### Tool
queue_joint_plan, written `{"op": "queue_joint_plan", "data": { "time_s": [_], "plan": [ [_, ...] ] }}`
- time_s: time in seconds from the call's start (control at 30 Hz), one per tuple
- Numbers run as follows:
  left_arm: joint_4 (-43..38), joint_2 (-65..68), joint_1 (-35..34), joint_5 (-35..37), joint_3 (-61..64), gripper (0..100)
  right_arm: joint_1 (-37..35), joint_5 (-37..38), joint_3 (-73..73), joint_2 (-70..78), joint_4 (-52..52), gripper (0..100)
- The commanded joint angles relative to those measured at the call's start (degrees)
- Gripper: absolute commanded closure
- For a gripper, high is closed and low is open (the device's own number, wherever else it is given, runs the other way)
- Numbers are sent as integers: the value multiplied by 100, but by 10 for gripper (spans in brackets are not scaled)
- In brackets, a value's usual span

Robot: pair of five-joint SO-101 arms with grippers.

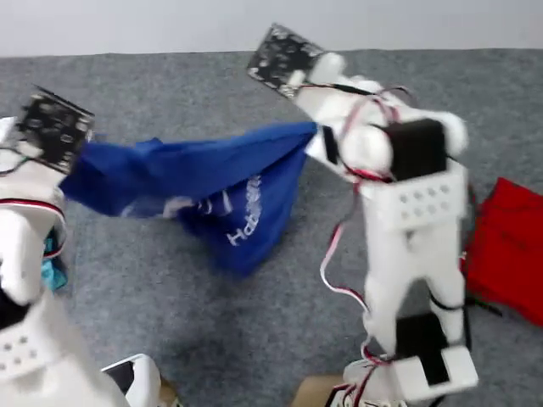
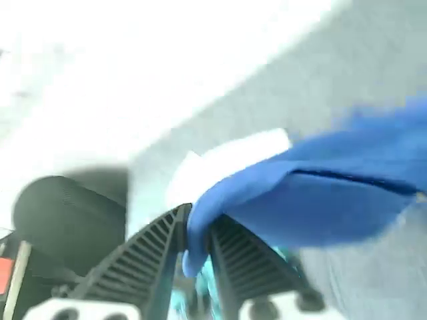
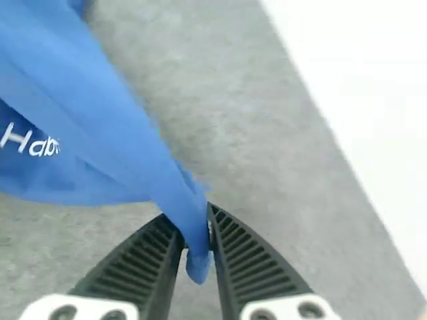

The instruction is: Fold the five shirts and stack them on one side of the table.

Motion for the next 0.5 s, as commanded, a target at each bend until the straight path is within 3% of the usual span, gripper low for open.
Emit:
{"op": "queue_joint_plan", "data": {
  "time_s": [0.0, 0.13, 0.33, 0.47],
  "plan": [
    [-1029, -387, 9, 1152, -215, 998, 347, -62, -299, -760, -31, 989],
    [-1829, -818, 35, 1829, -224, 998, 664, -97, -299, -1314, -40, 989],
    [-2514, -1371, 633, 1837, -233, 998, 1218, 167, -281, -1763, 13, 989],
    [-2453, -1556, 1231, 1837, -523, 998, 1393, 185, -273, -1815, 136, 989]
  ]
}}
